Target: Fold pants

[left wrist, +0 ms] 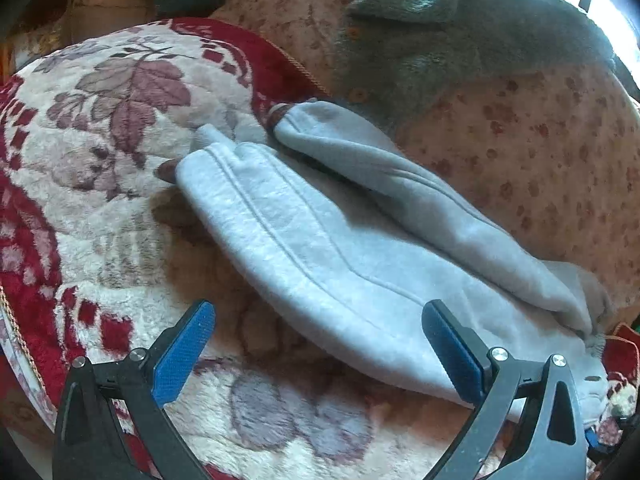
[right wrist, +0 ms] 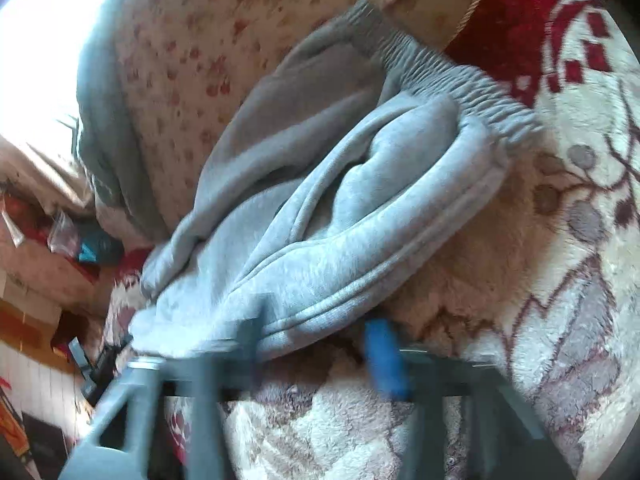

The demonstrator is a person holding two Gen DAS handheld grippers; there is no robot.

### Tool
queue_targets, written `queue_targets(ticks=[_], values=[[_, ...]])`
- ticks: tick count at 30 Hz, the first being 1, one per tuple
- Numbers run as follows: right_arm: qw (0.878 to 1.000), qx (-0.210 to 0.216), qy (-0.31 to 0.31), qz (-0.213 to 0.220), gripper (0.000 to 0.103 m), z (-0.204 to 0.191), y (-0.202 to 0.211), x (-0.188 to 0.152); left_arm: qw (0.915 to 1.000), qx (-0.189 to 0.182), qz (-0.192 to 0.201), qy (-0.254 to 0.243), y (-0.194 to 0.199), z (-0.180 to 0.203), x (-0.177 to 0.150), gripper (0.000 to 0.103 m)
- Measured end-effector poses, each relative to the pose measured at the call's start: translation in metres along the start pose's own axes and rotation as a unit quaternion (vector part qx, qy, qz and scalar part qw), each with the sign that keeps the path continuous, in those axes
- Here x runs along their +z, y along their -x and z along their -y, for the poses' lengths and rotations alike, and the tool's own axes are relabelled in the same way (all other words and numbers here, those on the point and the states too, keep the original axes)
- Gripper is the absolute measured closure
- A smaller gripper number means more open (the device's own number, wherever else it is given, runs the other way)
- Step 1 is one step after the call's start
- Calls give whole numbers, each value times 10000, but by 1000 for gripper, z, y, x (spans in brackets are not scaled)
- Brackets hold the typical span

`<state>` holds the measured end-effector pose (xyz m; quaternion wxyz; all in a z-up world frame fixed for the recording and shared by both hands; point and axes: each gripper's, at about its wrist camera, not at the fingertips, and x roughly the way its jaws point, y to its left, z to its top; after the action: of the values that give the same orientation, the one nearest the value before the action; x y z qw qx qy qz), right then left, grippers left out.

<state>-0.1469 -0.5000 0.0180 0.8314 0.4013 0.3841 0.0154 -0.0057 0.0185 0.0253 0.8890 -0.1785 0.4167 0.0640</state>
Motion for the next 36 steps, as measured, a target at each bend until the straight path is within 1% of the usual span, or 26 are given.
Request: queue_targets(ticks=[1, 3, 6, 9, 10, 11, 12, 13, 14, 15, 16, 17, 19, 20, 21, 23, 26, 28, 29, 34, 36], values=[[9999, 66, -86, 117, 1, 3, 5, 0, 10000, 12, -17, 41, -3, -2, 0, 0], [9996, 56, -206, 183, 1, 7, 5, 5, 9998, 32, -59, 166, -9, -6, 1, 0], [9990, 47, -387, 221, 1, 14, 1, 13, 9991, -45, -150, 383, -22, -9, 5, 0], [9978, 131, -612, 227, 4, 22, -14, 21, 9990, -87, -208, 398, -35, -3, 9, 0], [9972, 117, -683, 270, 14, 24, -19, 24, 9989, -40, -262, 382, -41, 0, 10, 0], [9970, 135, -715, 278, 42, 25, -23, 26, 9987, -55, -333, 377, -46, 3, 10, 0], [9965, 225, -770, 230, 52, 26, -28, 27, 9985, -140, -383, 365, -49, 5, 10, 0], [9957, 306, -836, 241, 59, 27, -29, 27, 9982, -260, -413, 345, -52, 7, 11, 3], [9957, 311, -822, 287, 66, 26, -27, 27, 9982, -345, -386, 316, -51, 9, 11, 11], [9964, 299, -725, 312, 70, 23, -24, 25, 9983, -375, -356, 254, -50, 12, 11, 50], [9973, 284, -581, 341, 78, 20, -17, 23, 9987, -265, -398, 155, -49, 14, 11, 84], [9978, 263, -509, 345, 82, 17, -12, 22, 9989, -192, -413, 103, -49, 14, 12, 85], [9985, 251, -384, 310, 85, 13, -1, 18, 9979, -451, -437, 128, -44, 9, 12, 90], [9990, 190, -292, 285, 86, 9, 6, 14, 9975, -531, -445, 118, -41, 6, 12, 91], [9992, 166, -239, 272, 86, 7, 9, 12, 9972, -632, -400, 65, -34, 4, 11, 92], [9994, 172, -134, 270, 86, 0, 21, 3, 9970, -715, -312, -22, -21, 0, 8, 93], [9994, 222, -49, 243, 86, -9, 37, -10, 9952, -941, -283, -32, 0, -11, 4, 93], [9994, 280, -6, 191, 86, -12, 50, -21, 9946, -1002, -282, -9, 11, -18, 1, 93], [9994, 283, 26, 179, 90, -13, 56, -26, 9943, -1025, -301, -3, 16, -21, -1, 93], [9995, 285, 20, 126, 90, -12, 88, -54, 9936, -1066, -326, -165, 43, -27, -20, 93], [9997, 227, 90, 76, 90, -10, 94, -62, 9936, -1043, -362, -233, 46, -30, -28, 93]])
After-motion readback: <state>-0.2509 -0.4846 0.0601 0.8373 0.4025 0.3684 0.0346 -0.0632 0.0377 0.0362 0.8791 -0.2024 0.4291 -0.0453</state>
